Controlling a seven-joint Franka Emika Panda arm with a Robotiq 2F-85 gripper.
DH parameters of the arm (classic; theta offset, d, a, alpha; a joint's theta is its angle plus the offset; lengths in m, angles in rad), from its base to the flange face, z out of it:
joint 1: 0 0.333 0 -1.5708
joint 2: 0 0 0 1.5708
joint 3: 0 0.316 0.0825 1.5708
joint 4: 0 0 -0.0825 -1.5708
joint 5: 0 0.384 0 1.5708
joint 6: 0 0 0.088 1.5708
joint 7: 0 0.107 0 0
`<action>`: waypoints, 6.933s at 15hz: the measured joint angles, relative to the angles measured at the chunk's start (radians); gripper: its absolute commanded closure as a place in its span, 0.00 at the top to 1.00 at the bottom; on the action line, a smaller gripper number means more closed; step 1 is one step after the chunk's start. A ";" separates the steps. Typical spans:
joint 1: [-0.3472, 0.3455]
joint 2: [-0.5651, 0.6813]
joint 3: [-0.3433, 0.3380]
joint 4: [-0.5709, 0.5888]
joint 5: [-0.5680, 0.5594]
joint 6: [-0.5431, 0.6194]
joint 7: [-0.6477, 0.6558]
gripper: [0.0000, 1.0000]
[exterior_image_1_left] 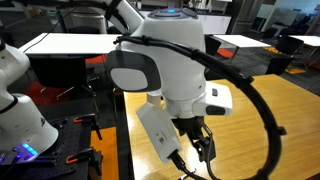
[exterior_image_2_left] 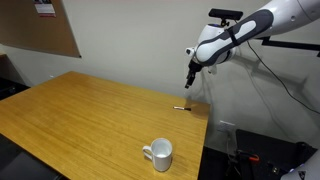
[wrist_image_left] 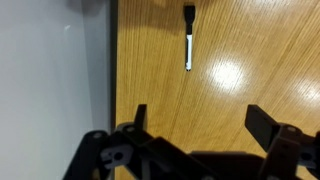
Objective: Put the marker inside the mug cup
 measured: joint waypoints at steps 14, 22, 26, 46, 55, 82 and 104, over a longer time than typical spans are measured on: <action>-0.144 0.175 0.120 0.075 0.045 0.007 -0.059 1.00; -0.186 0.248 0.168 0.074 0.047 0.075 -0.059 1.00; -0.190 0.252 0.174 0.074 0.047 0.075 -0.059 1.00; -0.225 0.363 0.217 0.127 0.022 0.083 -0.052 1.00; -0.249 0.457 0.241 0.211 0.023 0.079 -0.052 1.00; -0.253 0.522 0.259 0.289 0.017 0.028 -0.051 0.00; -0.133 0.460 0.230 0.314 -0.171 -0.058 0.109 0.03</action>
